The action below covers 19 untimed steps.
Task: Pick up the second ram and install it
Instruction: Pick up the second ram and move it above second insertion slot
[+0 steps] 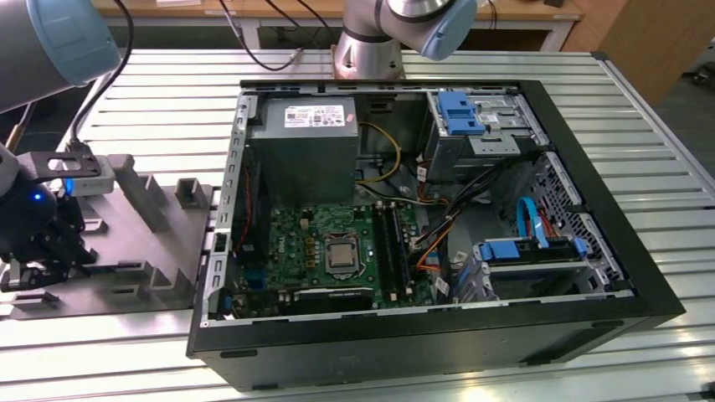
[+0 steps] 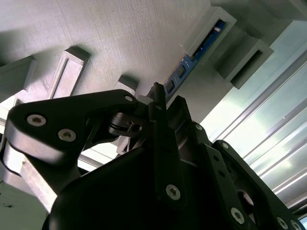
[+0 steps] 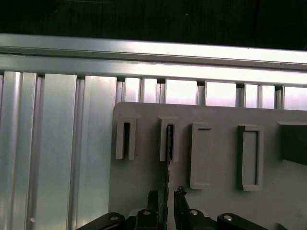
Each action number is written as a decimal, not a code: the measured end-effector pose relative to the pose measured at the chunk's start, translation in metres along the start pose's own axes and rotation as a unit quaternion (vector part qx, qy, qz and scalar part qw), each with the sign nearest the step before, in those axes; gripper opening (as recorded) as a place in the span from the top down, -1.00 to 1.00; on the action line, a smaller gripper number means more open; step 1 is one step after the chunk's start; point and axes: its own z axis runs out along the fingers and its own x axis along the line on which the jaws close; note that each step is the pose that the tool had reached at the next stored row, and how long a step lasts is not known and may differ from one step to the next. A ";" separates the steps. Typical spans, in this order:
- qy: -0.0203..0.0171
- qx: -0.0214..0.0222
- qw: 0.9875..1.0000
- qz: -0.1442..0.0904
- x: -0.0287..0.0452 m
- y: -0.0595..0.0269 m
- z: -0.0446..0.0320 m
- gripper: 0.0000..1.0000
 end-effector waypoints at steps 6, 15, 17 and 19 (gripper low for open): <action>0.000 0.000 1.000 -0.001 -0.0001 0.0000 -0.0017 0.46; 0.000 0.001 1.000 -0.010 -0.0001 0.0000 -0.0003 0.46; 0.000 0.001 1.000 -0.010 -0.0001 0.0000 -0.0003 0.46; 0.000 0.001 1.000 -0.010 -0.0002 0.0000 -0.0003 0.46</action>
